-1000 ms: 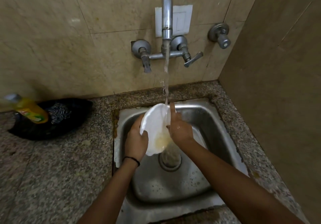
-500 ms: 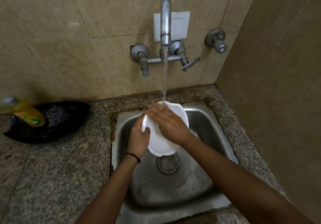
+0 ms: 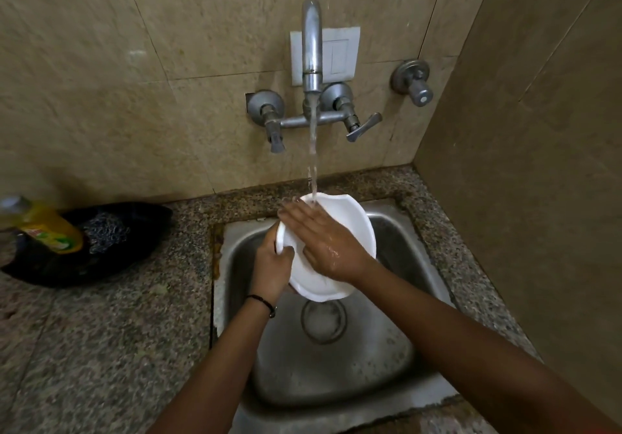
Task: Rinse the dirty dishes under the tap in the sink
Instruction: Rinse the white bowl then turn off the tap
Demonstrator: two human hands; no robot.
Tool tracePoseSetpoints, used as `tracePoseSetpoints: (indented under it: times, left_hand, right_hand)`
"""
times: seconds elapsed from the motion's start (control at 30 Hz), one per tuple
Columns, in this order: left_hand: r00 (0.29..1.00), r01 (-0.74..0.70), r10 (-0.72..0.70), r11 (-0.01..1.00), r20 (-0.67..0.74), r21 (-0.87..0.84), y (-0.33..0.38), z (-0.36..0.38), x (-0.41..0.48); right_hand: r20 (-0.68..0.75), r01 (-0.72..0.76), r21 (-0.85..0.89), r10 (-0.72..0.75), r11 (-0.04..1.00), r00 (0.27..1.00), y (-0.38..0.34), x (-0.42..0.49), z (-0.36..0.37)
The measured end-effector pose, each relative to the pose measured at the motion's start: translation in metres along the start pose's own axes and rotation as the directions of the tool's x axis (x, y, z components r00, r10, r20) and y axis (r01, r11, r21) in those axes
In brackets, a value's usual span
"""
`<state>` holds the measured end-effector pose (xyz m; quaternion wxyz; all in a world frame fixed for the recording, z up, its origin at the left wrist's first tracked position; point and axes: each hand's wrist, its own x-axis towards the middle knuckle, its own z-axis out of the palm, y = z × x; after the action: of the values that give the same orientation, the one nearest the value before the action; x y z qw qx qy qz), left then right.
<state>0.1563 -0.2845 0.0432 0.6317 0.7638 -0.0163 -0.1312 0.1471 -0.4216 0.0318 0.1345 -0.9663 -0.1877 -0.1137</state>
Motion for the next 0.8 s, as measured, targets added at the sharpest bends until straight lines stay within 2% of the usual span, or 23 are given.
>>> tracePoseSetpoints:
  times: [0.07,0.13,0.2,0.3,0.43,0.53,0.6,0.7,0.77,0.8]
  left_hand:
    - [0.998,0.059,-0.059,0.998,-0.005,-0.019,-0.005,-0.006,0.0]
    - [0.996,0.083,-0.084,0.996,-0.012,-0.039,-0.005,-0.01,-0.003]
    - [0.996,0.082,-0.083,0.995,-0.013,-0.049,-0.006,-0.015,-0.005]
    - [0.993,0.12,-0.121,0.99,-0.003,-0.071,-0.012,-0.016,-0.007]
    - [0.953,0.28,-0.3,0.926,-0.044,-0.254,-0.021,-0.015,-0.008]
    - [0.932,0.309,-0.357,0.879,-0.07,-0.364,-0.027,-0.019,-0.003]
    - [0.933,0.29,-0.351,0.863,-0.078,-0.414,-0.026,-0.024,0.0]
    - [0.934,0.284,-0.352,0.838,-0.063,-0.466,-0.023,-0.028,0.002]
    - [0.936,0.286,-0.349,0.825,-0.042,-0.488,-0.023,-0.029,0.001]
    - [0.939,0.284,-0.341,0.831,-0.035,-0.479,-0.024,-0.028,0.0]
  right_hand:
    - [0.002,-0.154,-0.08,0.155,0.985,0.988,0.015,0.004,-0.001]
    - [-0.001,-0.348,-0.197,0.354,0.917,0.935,0.028,0.003,-0.001]
    - [0.002,-0.399,-0.268,0.414,0.877,0.91,0.026,-0.002,0.0]
    - [0.019,-0.485,-0.193,0.497,0.853,0.867,0.02,-0.011,0.006]
    - [0.128,-0.697,-0.058,0.697,0.715,0.705,0.021,-0.029,0.009]
    - [0.21,-0.705,-0.135,0.715,0.696,0.667,0.01,-0.042,0.008]
    - [0.163,-0.671,-0.158,0.69,0.724,0.706,0.0,-0.046,0.01]
    - [0.112,-0.571,-0.052,0.573,0.819,0.812,-0.007,-0.042,0.007]
    - [0.202,-0.356,-0.081,0.365,0.931,0.909,-0.005,-0.032,-0.001]
    - [0.266,-0.249,-0.103,0.268,0.963,0.926,-0.002,-0.026,-0.001]
